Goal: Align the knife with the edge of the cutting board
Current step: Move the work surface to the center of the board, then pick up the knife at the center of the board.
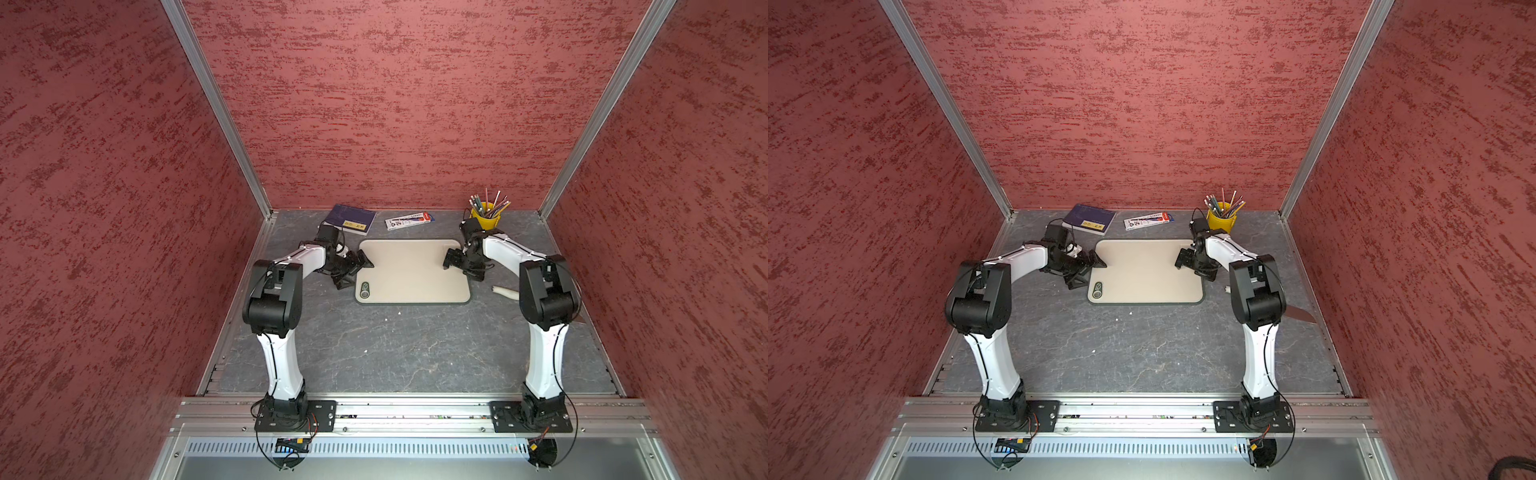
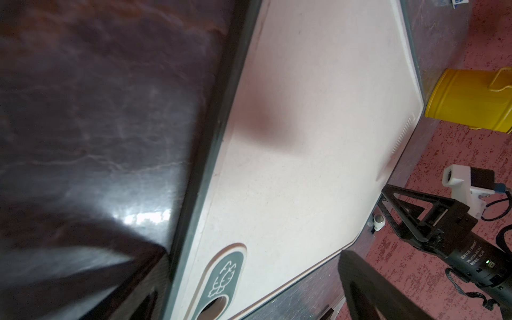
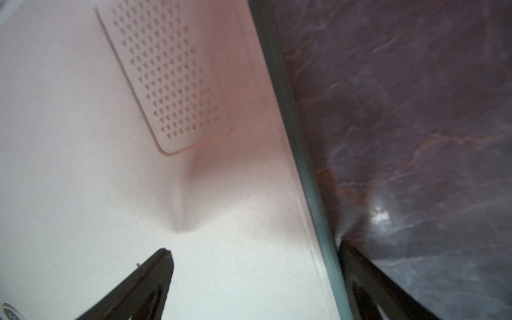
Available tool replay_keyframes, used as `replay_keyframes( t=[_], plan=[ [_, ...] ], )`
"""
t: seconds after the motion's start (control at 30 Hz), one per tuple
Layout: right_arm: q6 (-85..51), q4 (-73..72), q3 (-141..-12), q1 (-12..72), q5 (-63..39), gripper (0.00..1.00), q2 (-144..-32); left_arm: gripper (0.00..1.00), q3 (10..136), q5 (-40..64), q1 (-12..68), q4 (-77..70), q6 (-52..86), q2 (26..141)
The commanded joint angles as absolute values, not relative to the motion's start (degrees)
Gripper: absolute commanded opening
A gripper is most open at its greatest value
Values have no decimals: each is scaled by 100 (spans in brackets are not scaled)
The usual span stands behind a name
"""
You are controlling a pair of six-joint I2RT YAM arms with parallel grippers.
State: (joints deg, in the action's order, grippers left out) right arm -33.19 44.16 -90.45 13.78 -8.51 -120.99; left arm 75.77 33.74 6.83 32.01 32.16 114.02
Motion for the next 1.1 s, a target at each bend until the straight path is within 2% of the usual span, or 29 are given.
replay_keyframes(
  t=[0.0, 0.47, 0.67, 0.87, 1.07],
  plan=[
    [-3563, 4581, -9256, 1586, -1447, 98, -12068, 100, 7591, 3460, 714, 3738, 3133, 11791],
    [-3819, 5004, -9789, 1036, -1263, 98, -11907, 99, 7432, 3676, 578, 3766, 3038, 11529],
    [-4248, 5471, -9696, 942, -1023, 98, -11402, 99, 7327, 3683, 521, 3731, 3034, 11335],
    [-5106, 5978, -9162, 802, -579, 98, -10768, 100, 7249, 3501, 402, 3900, 3010, 11011],
    [-6193, 6056, -8221, 333, -350, 98, -10004, 100, 7164, 2720, 171, 4272, 3037, 10125]
  ],
)
